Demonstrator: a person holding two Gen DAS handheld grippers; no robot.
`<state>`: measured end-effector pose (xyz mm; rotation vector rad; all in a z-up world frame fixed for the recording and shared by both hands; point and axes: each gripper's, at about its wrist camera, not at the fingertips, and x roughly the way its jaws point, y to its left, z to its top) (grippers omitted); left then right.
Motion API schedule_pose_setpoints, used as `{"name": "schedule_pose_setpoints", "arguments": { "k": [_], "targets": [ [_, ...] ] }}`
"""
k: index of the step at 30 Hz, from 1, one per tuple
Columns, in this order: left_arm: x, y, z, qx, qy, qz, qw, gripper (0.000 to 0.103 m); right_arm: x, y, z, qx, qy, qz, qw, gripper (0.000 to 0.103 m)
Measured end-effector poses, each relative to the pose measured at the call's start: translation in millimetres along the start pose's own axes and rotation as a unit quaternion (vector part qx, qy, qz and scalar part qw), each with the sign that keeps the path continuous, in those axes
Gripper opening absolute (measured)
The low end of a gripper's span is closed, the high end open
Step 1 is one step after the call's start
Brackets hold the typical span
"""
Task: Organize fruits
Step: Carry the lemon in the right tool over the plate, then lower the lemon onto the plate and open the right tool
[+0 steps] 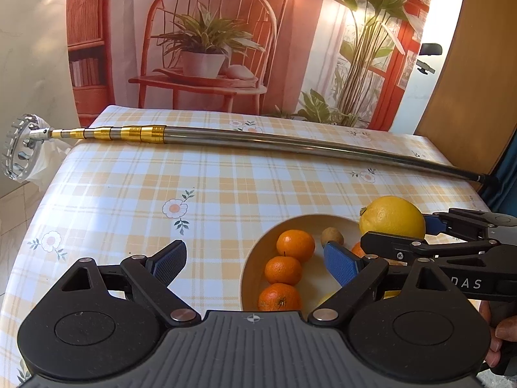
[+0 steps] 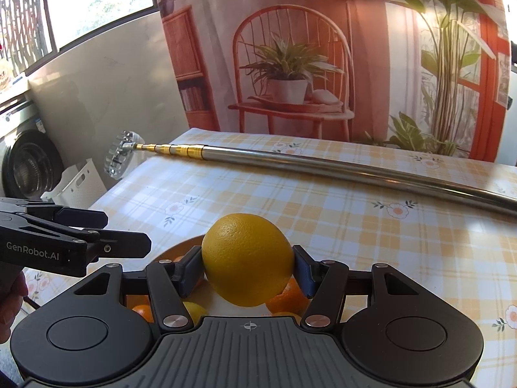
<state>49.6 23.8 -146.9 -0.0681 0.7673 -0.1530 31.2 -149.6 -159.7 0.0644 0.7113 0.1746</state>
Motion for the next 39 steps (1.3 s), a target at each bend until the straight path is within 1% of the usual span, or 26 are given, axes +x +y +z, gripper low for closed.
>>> {"name": "schedule_pose_setpoints", "arguments": {
  "k": [7,15,33,39],
  "targets": [
    [-0.9,1.2,-3.9,0.002,0.004,-0.004,1.0000,0.093,3.6,7.9,-3.3,-0.011,0.014,0.002,1.000,0.054],
    [1.9,7.7,-7.4,-0.010,0.010,-0.004,0.9999,0.093,9.0,10.5,-4.3,-0.017,0.027,0.002,0.999,0.055],
    [5.1,16.7,-10.0,-0.028,0.013,0.024,0.9992,0.093,30.2,10.7,-6.7,-0.016,0.067,0.010,0.998,0.055],
    [5.2,17.1,-10.8,-0.031,0.011,0.033,0.9989,0.093,35.7,11.4,-2.3,-0.021,0.072,0.012,0.997,0.055]
  ]
}}
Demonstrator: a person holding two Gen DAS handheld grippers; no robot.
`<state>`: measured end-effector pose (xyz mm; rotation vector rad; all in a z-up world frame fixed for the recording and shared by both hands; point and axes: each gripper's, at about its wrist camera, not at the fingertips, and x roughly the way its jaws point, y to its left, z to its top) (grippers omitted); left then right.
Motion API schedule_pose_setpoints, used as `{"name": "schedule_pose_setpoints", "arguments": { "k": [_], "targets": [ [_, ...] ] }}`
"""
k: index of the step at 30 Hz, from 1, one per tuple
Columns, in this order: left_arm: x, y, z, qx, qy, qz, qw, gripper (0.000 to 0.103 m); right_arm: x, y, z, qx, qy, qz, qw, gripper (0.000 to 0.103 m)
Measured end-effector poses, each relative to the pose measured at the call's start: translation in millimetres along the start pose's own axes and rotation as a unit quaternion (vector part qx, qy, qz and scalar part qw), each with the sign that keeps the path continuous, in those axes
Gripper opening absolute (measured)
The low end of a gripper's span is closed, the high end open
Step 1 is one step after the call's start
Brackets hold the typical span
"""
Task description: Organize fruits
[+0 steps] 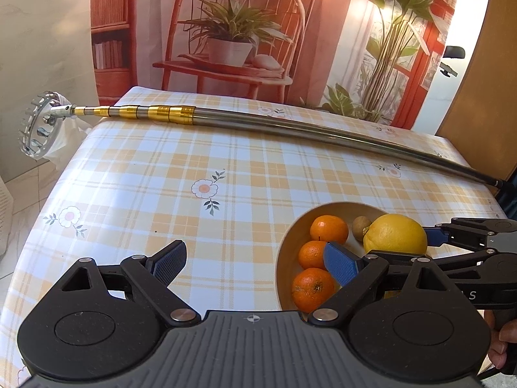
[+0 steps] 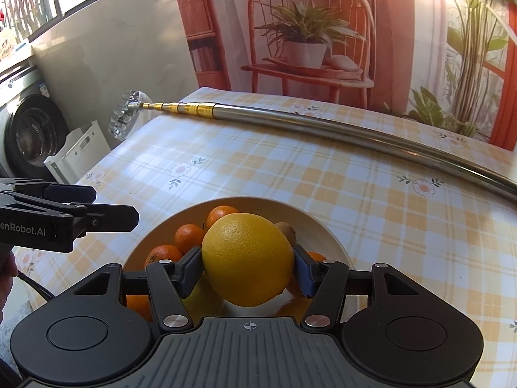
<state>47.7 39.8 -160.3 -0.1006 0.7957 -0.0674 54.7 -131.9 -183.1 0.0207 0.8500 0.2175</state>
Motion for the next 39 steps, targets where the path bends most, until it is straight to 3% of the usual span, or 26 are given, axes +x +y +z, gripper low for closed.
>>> {"name": "schedule_pose_setpoints", "arguments": {
  "k": [13,26,33,39],
  "targets": [
    [-0.5,2.5,0.0,-0.007,-0.001,0.006,1.0000,0.093,3.3,3.4,4.8,-0.003,0.023,0.004,1.000,0.053],
    [-0.2,3.1,-0.1,-0.008,-0.001,0.006,1.0000,0.093,-5.2,9.0,4.9,-0.013,0.010,-0.012,1.000,0.054],
    [-1.3,3.1,-1.4,-0.010,-0.003,0.005,0.9999,0.093,-25.5,7.5,8.6,-0.005,-0.024,-0.036,0.999,0.080],
    [-2.3,3.2,-1.8,-0.011,-0.004,0.004,0.9999,0.093,-43.1,-9.1,5.5,0.040,-0.057,-0.062,0.996,0.103]
  ]
}}
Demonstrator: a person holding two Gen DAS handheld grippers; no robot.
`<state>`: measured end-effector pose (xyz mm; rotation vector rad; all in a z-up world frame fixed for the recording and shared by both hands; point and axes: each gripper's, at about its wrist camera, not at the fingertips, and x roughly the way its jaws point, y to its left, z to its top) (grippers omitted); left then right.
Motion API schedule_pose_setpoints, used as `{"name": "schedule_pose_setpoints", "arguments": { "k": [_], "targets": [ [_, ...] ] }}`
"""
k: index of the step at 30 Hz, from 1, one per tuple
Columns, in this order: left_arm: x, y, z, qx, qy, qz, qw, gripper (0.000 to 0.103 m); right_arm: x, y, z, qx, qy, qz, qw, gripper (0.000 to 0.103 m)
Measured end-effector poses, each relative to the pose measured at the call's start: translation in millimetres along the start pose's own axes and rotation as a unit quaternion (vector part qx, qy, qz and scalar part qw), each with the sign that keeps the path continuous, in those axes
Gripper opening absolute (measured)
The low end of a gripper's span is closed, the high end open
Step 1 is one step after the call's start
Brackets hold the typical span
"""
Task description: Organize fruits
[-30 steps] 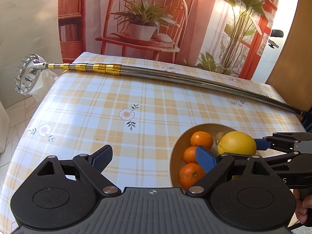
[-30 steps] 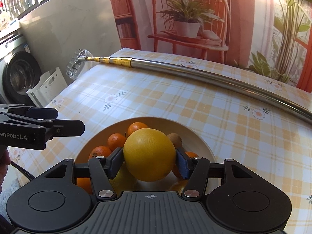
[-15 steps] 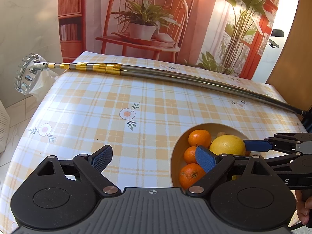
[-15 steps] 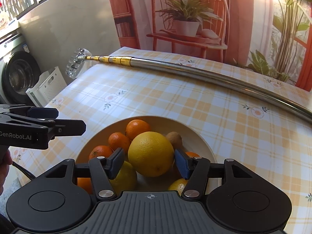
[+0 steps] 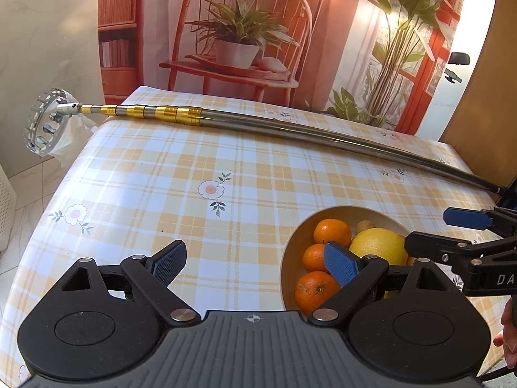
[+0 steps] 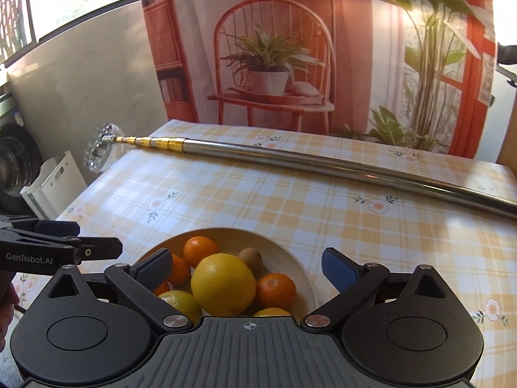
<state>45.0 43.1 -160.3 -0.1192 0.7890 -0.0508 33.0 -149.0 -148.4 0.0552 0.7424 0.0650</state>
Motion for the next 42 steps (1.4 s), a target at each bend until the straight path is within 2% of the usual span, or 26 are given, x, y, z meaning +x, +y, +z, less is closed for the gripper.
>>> {"name": "schedule_pose_setpoints", "arguments": {
  "k": [6,15,19,22,31,36,42],
  "targets": [
    [-3.1,-1.7,0.0,0.000,-0.002,0.000,1.0000,0.093,-6.5,-20.9,-4.6,0.051,-0.006,-0.007,0.999,0.103],
    [-13.2,-10.1,7.8,0.022,-0.017,-0.001,0.9996,0.093,-23.0,-20.5,3.8,0.053,-0.025,-0.051,0.997,0.103],
    [-29.3,-18.0,23.2,0.043,-0.043,-0.001,0.9982,0.093,-41.3,-20.1,19.9,0.056,-0.046,-0.060,0.996,0.103],
    [-49.7,-26.5,40.2,0.057,-0.077,-0.004,0.9954,0.093,-61.4,-18.9,37.1,0.059,-0.069,-0.057,0.994,0.103],
    [-111.9,-55.2,79.5,0.080,-0.178,-0.019,0.9805,0.100,-120.9,-13.3,75.6,0.045,-0.147,-0.067,0.986,0.103],
    [-126.2,-61.7,83.4,0.079,-0.199,-0.026,0.9764,0.103,-135.0,-18.0,81.4,0.047,-0.159,-0.071,0.984,0.103],
    [-128.7,-63.4,83.4,0.082,-0.201,-0.002,0.9762,0.103,-137.2,-18.5,79.1,0.047,-0.158,-0.078,0.983,0.103]
  ]
}}
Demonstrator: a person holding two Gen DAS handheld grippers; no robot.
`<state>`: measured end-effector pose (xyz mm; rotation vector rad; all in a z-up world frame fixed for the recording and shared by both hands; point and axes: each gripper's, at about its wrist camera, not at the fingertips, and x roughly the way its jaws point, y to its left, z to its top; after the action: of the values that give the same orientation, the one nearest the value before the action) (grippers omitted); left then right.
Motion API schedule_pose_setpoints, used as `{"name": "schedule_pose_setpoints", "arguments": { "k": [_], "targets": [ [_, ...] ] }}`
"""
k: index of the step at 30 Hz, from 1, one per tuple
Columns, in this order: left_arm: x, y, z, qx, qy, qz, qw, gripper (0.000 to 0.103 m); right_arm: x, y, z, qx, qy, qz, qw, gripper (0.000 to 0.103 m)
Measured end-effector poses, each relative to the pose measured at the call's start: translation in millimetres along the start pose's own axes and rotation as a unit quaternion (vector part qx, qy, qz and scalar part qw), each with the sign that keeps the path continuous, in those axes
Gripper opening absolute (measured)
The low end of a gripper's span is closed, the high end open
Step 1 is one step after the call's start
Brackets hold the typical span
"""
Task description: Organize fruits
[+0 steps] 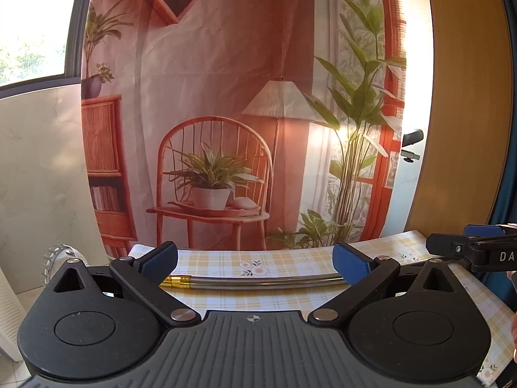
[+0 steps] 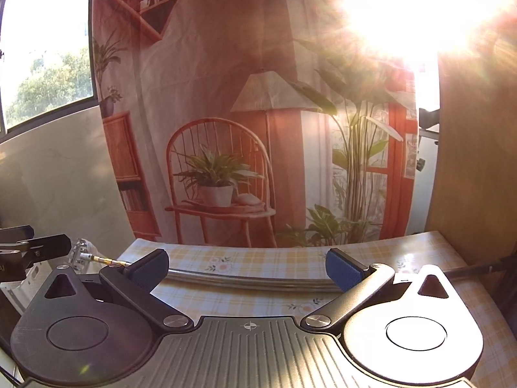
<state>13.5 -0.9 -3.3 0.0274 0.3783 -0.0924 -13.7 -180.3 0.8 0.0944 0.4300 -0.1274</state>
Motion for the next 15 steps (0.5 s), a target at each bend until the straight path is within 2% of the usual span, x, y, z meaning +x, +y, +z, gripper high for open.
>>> {"name": "schedule_pose_setpoints", "arguments": {
  "k": [15],
  "targets": [
    [-7.3,1.9,0.3,0.021,-0.006,0.017,0.9996,0.103,0.3,4.7,-2.9,-0.003,0.003,-0.001,1.000,0.103]
  ]
}}
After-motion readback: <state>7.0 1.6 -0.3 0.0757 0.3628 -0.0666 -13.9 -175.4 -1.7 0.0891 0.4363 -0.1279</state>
